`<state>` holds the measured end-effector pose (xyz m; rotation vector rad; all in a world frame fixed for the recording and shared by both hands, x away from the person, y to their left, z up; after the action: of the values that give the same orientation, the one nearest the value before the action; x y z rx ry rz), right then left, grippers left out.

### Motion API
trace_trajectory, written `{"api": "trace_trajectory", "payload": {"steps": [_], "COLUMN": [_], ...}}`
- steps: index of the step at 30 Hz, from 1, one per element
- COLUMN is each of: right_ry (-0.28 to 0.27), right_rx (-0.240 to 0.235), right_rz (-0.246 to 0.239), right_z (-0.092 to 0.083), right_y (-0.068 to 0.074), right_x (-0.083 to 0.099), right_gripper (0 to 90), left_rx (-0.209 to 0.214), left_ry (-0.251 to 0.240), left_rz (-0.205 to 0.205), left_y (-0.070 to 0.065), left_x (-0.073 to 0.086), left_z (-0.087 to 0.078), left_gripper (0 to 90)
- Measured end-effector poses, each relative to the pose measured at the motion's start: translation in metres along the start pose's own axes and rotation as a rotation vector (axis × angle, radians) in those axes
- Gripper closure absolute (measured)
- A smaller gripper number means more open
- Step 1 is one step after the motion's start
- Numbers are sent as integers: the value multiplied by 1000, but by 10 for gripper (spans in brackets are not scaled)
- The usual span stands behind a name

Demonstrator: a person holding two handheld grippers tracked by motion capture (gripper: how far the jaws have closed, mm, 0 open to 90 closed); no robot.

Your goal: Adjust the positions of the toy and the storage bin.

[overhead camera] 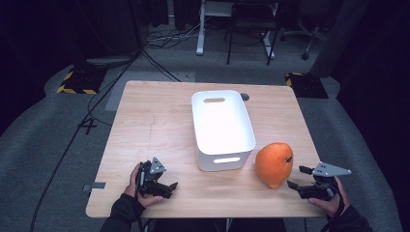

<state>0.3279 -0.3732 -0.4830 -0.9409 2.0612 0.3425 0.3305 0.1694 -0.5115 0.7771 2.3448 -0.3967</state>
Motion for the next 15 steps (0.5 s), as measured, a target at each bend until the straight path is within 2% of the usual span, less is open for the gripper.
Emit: {"api": "trace_trajectory", "payload": {"steps": [8,15], "right_ry": [-73,-119], "right_rx": [22,58], "right_rz": [-9,-23], "right_z": [-15,-24], "right_y": [12,11], "right_x": [-20,-33], "right_gripper": [176,176], "left_rx": [0,-1], "left_ry": [1,0], "left_rz": [0,2], "left_y": [0,0], "left_x": [0,0], "left_z": [0,0], "left_gripper": [4,3]}}
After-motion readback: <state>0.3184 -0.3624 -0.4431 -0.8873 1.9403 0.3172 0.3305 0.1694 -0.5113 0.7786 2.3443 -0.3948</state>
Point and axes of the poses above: each handheld gripper's, and its own axes: z roughly forward along the jaws, x roughly out of its underside, y roughly to its left, the point moved 1 cm from there along z, roughly forward along the jaws, and after that the axes turned 5 degrees about -z, right-handed, at the moved point
